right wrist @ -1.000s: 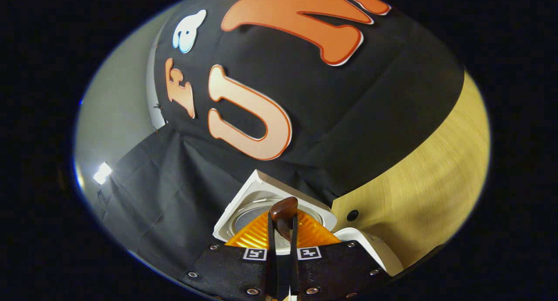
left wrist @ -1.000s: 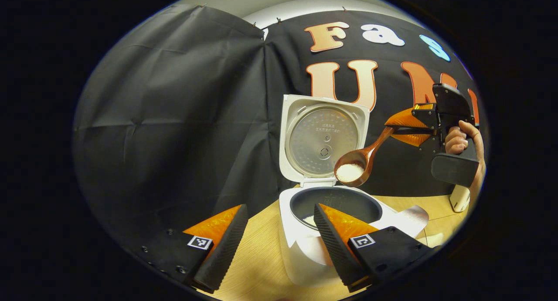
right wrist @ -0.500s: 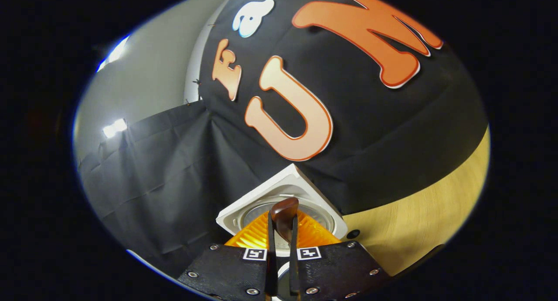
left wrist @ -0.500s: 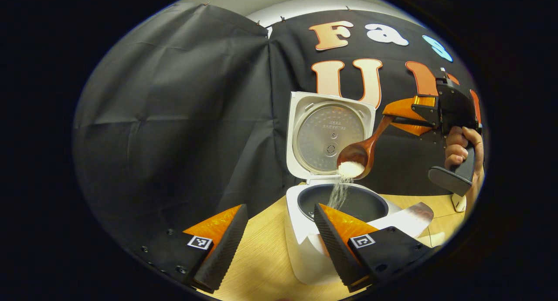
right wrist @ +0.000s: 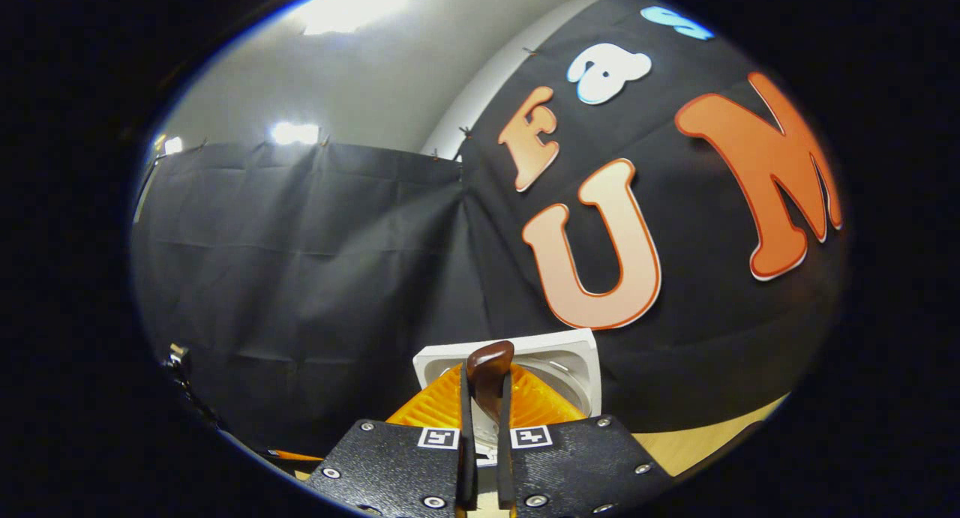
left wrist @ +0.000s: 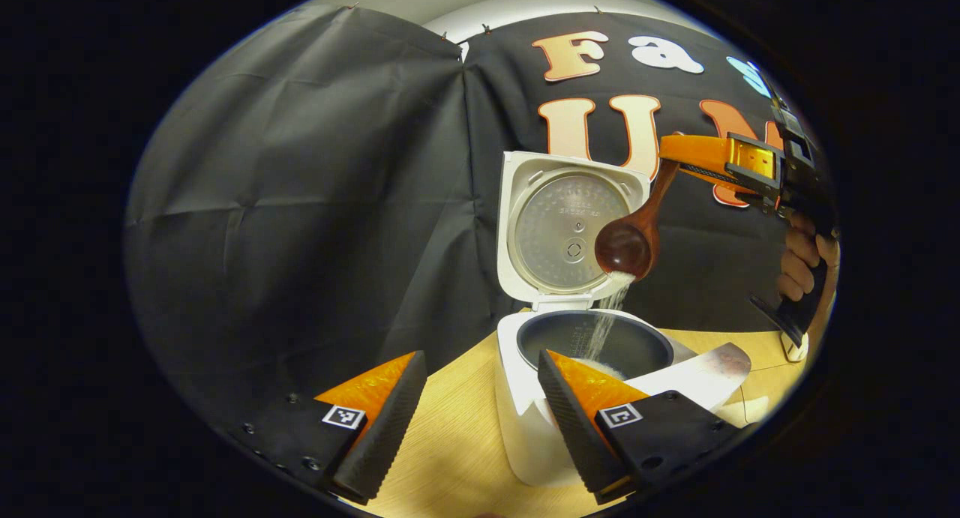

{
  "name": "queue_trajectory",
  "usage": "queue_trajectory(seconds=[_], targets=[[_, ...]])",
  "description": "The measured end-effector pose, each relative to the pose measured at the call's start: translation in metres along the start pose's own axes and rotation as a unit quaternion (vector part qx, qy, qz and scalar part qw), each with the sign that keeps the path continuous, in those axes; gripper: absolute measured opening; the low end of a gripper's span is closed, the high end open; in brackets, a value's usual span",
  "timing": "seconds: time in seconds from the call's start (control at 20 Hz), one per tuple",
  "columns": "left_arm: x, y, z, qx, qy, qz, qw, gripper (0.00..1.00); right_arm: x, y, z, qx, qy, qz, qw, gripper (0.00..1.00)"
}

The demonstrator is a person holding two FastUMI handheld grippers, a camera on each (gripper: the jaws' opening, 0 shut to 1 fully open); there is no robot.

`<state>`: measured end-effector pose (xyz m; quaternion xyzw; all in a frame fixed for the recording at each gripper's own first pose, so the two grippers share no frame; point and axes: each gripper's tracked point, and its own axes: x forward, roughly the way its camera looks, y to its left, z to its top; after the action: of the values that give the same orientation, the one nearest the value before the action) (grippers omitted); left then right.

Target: Close the left gripper, press the button to open the rice cooker; take a wooden spoon from the chopstick holder with the right hand, scoop a spoonful of rice and pour it into the rice cooker, then put the wooden spoon back into the chopstick holder.

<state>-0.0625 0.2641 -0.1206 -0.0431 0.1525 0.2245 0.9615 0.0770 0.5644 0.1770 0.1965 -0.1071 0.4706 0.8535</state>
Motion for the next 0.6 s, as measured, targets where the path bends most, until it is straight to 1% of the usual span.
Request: queue_trajectory(seconds=[0.15,0.2,0.3,0.4,0.45,0.6], targets=[[-0.003,-0.002,0.006,0.007,-0.005,0.001,1.000,0.96,-0.009,0.021,0.006,-0.063,-0.009,0.037,0.997,0.10],[-0.004,-0.005,0.008,0.007,-0.006,-0.001,1.000,0.97,-0.013,0.028,0.008,-0.078,-0.011,0.044,0.996,0.10],[-0.008,-0.009,0.011,0.007,-0.008,-0.004,1.000,0.97,-0.018,0.032,0.009,-0.089,-0.008,0.048,0.995,0.10],[-0.012,-0.013,0.015,0.008,-0.013,-0.006,1.000,0.97,-0.019,0.025,0.009,-0.074,-0.001,0.041,0.996,0.10],[-0.015,-0.015,0.017,0.009,-0.017,-0.007,1.000,0.97,-0.024,0.018,0.013,-0.057,-0.001,0.035,0.998,0.11],[-0.017,-0.021,0.022,0.012,-0.019,-0.012,1.000,0.97,-0.049,-0.008,0.033,-0.012,-0.011,0.005,1.000,0.11]])
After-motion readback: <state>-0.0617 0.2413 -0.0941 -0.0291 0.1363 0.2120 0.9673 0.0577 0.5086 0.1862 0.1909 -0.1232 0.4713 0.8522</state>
